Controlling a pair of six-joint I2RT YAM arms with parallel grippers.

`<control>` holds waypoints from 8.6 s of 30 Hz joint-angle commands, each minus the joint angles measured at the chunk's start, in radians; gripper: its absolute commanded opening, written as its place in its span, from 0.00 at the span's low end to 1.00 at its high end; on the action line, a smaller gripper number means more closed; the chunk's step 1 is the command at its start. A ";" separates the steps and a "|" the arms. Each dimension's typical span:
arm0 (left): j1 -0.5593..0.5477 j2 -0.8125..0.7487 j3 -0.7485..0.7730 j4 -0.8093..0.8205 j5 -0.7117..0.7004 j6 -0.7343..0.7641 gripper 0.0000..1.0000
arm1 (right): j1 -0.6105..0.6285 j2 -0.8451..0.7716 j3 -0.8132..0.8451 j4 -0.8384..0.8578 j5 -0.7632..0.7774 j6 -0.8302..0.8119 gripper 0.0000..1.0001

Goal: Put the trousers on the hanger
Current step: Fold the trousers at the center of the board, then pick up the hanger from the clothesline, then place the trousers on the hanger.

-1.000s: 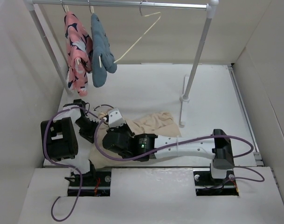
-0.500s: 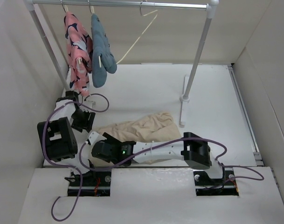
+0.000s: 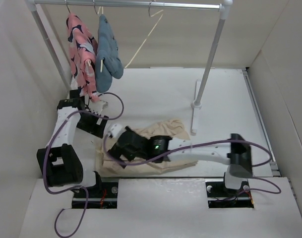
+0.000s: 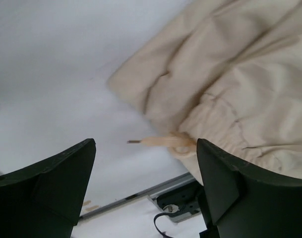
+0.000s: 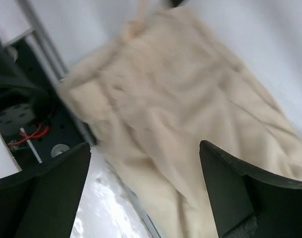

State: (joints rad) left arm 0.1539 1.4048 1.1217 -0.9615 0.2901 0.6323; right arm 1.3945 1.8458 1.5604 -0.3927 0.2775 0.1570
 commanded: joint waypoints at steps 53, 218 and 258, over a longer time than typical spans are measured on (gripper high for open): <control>-0.177 -0.070 -0.068 0.216 -0.342 -0.119 0.87 | -0.772 -0.304 -0.405 0.023 0.023 0.329 0.86; -0.605 -0.087 0.132 0.457 0.211 -0.704 0.70 | -0.358 -0.293 -0.763 0.712 0.038 0.820 0.00; -0.413 -0.006 -0.025 0.523 0.247 -1.107 0.00 | -0.367 -0.646 -0.723 0.113 0.164 0.734 0.96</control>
State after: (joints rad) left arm -0.2825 1.4151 1.0996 -0.4801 0.4690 -0.3534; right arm 1.0393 1.2484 0.8135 -0.0696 0.3275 0.8246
